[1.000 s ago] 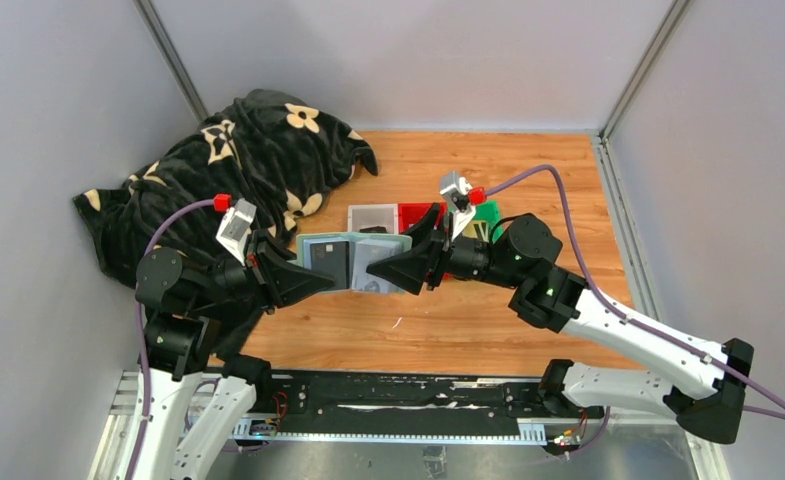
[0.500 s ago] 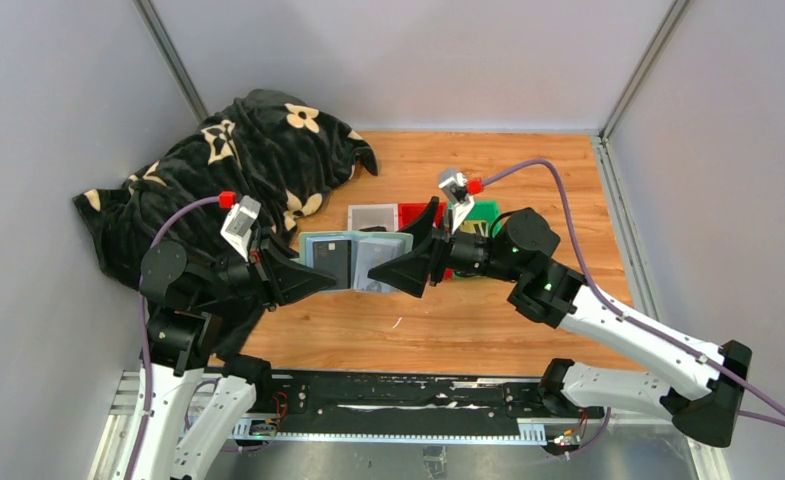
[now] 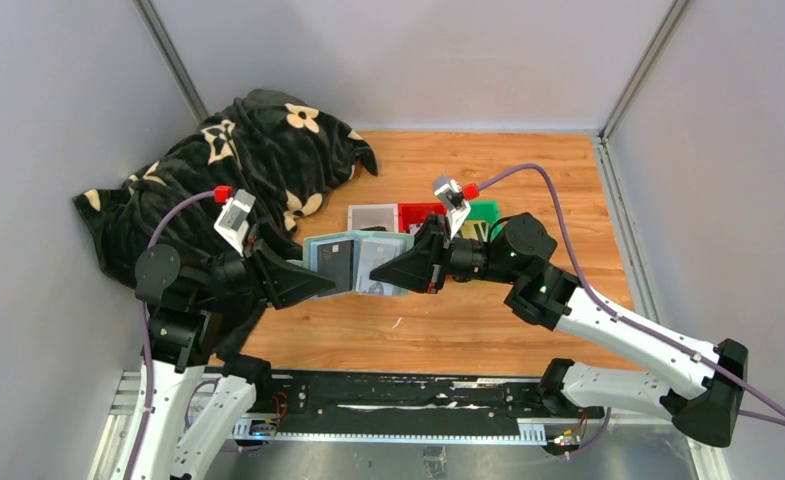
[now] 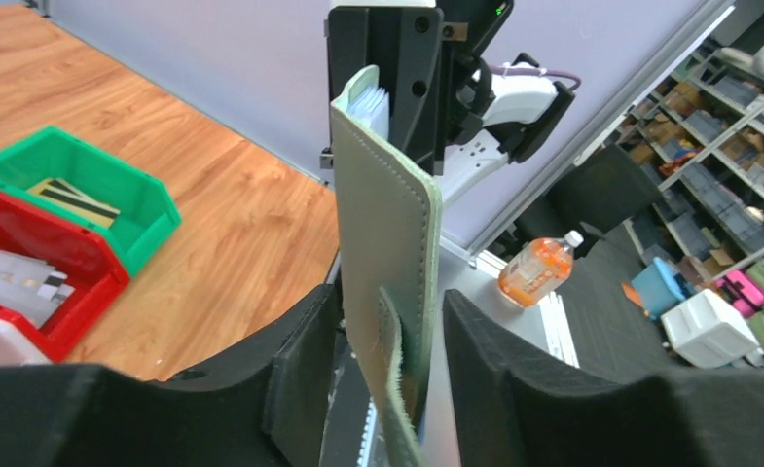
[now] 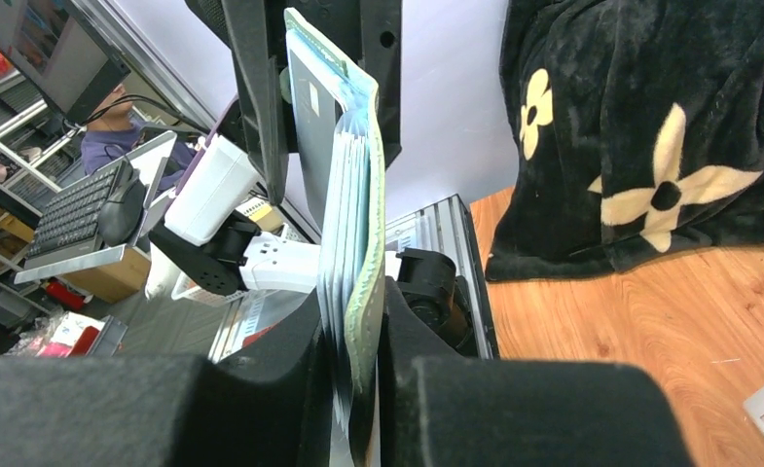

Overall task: Take the credit cards out of the card holder
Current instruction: Remove the credit card from the card holder.

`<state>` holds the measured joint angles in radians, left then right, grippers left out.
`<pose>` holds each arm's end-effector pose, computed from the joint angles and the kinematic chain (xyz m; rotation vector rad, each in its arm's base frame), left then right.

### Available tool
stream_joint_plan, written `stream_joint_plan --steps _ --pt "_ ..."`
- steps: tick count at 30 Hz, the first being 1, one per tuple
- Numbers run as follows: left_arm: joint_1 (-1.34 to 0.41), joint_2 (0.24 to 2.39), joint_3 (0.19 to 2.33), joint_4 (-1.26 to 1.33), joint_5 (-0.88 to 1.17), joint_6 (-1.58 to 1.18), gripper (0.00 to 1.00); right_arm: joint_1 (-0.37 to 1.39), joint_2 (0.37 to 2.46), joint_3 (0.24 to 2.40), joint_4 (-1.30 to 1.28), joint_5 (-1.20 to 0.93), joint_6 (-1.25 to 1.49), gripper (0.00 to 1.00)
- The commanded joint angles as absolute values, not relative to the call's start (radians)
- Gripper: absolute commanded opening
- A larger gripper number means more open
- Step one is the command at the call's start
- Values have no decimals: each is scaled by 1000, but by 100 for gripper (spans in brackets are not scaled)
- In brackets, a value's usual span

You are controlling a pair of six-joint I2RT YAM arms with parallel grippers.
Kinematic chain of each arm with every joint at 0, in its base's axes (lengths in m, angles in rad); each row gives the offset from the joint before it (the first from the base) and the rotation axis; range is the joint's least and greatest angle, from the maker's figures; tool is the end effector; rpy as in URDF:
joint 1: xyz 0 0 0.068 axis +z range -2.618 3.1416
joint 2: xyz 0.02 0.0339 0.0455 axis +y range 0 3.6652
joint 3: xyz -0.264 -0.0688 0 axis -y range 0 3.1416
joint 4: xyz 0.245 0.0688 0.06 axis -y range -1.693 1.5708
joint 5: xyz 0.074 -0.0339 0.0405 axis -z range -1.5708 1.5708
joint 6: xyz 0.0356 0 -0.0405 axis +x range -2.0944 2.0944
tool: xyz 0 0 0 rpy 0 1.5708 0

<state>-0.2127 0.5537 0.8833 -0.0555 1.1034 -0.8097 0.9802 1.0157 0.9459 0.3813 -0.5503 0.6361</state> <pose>0.0857 -0.0510 0.4128 0.6169 1.5280 -1.5124 0.1119 0.2004 0.4126 -0.7849 1.3042 1.6853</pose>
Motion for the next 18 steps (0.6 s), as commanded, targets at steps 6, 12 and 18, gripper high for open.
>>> stream_joint_plan --steps 6,12,18 --pt "-216 581 873 103 1118 -944 35 973 990 919 482 -596 674 0" --pt "-216 583 863 127 1119 -967 13 972 983 904 498 -600 691 6" --pt "-216 591 924 -118 1056 -776 0 908 947 970 314 -540 639 55"
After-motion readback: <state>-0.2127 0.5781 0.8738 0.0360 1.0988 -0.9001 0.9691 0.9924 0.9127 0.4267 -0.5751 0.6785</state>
